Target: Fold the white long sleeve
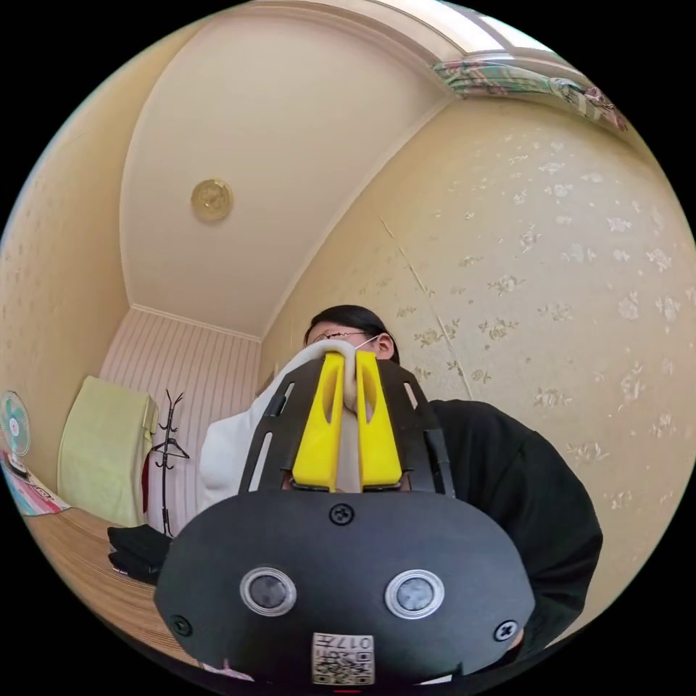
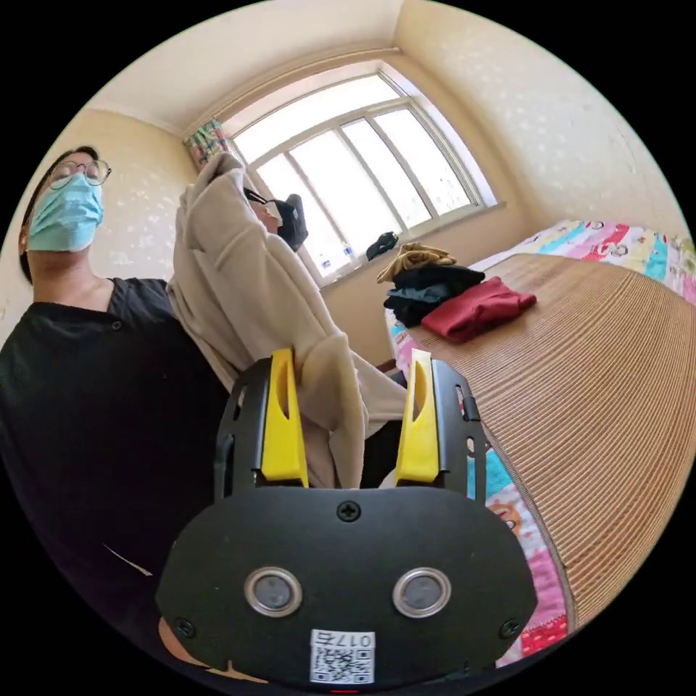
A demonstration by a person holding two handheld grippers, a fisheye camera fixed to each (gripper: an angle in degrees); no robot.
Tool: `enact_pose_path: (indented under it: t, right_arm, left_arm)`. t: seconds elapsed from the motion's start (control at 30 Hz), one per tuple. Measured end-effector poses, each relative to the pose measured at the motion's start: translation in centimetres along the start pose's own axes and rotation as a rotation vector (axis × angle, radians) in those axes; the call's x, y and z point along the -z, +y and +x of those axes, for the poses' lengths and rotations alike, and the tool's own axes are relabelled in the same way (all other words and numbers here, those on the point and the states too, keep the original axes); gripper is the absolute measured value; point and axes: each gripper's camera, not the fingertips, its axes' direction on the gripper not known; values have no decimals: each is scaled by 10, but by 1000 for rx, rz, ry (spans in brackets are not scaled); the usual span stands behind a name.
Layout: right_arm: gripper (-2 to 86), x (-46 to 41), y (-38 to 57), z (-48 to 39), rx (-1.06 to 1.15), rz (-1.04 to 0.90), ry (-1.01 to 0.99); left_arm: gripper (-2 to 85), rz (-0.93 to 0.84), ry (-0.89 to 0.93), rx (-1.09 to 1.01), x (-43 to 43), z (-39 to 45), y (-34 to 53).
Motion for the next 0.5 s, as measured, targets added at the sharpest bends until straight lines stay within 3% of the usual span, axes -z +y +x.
enact_pose_path:
  t: [0.07, 0.2, 0.4, 0.5]
  right_arm:
    - [55, 5, 4, 1, -4, 82, -72]
    - [39, 98, -16, -96, 174, 361, 403]
    - [35, 153, -77, -276, 635, 496, 906]
    - [35, 148, -102, -305, 664, 530, 1088]
  left_arm:
    - [12, -31, -68, 9, -4, 1, -5]
    - [12, -120, -345, -106, -5, 48, -34]
    - [10, -257, -762, -188, -48, 66, -58]
    - [9, -333, -896, -166, -67, 36, -65]
